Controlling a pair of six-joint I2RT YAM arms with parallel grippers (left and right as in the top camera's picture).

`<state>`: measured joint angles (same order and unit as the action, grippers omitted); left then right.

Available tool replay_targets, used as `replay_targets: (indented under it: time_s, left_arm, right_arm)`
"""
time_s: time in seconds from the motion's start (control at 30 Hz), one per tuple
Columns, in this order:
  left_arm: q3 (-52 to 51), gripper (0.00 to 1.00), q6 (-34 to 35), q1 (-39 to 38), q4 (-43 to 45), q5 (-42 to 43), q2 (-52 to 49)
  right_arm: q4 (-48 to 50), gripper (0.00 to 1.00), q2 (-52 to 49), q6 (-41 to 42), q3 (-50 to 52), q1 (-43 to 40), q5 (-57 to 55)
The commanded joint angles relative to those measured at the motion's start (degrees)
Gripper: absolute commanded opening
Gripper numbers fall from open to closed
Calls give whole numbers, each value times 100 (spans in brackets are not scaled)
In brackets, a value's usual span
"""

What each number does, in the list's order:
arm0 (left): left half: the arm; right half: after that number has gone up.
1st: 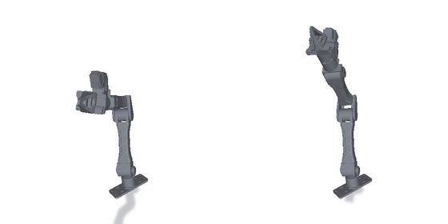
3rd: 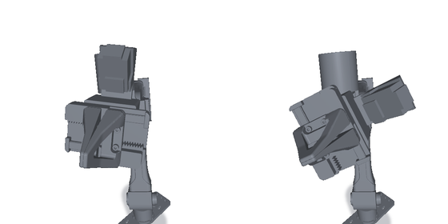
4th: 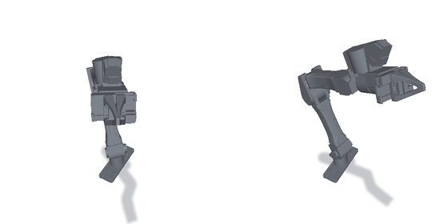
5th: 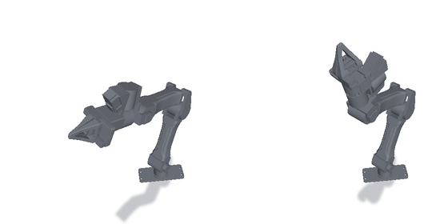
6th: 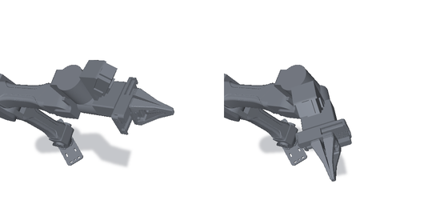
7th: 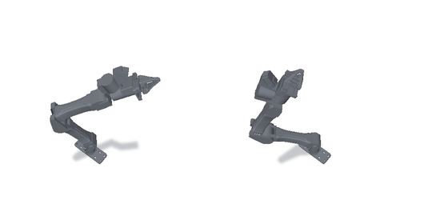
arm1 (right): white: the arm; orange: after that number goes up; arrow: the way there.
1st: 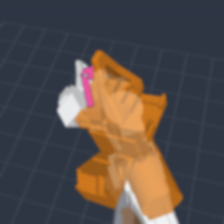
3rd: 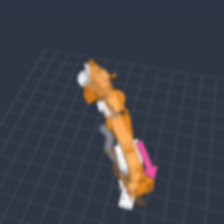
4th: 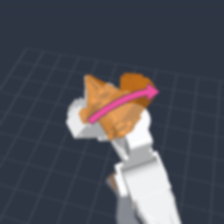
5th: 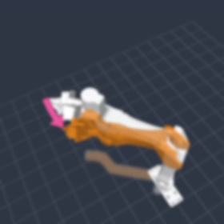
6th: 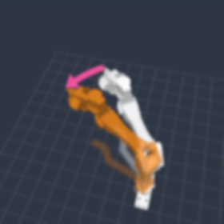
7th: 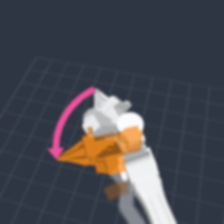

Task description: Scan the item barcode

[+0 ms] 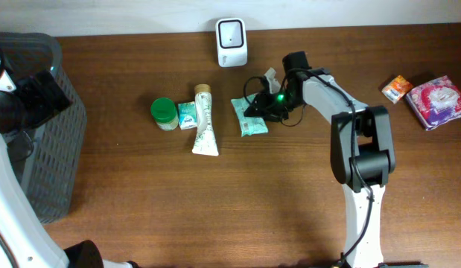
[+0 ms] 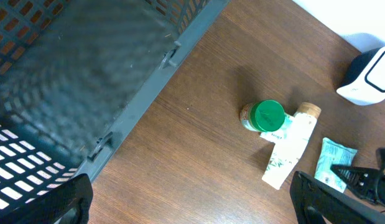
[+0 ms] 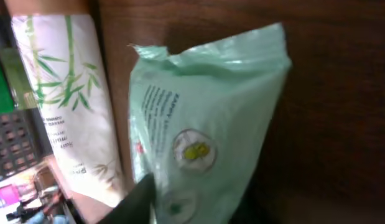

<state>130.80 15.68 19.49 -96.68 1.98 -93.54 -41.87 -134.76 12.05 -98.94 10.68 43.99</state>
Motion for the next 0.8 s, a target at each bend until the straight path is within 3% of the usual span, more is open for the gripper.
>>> replay_targets:
  time_s: [0.0,0.03,0.07,0.33,0.4,0.47,0.53,0.73,0.77]
  left_arm:
    - [11,99,35,17,-2,22,57]
    - [11,99,35,20,-4,20,57]
    - [11,99,35,17,-4,22,57]
    - [11,99,35,17,-4,22,57]
    - [11,99,35,17,-4,22,57]
    - [11,99,35,17,-2,22,57]
    - [11,99,35,17,-4,22,57]
    - [11,99,35,17,-2,22,57]
    - [11,99,35,17,-4,22,57]
  right_arm:
    - [-37,21,-269,0,155,57,-299]
    - [-26,7,-256,0,149,55,42]
    - [-33,4,-247,2,96,44,326]
    - [90,4,686,-87,-981,42,1025]
    - [595,4,852,-511,-1172,42,1296]
    - [1860,4,918,-579,-1215,42,1862]
    - [2444,4,916,-584,-1215,39,1888]
    - [2380,4,911,-581,-1213,42,1663]
    - [2142,4,905,-358,-1213,42,1202]
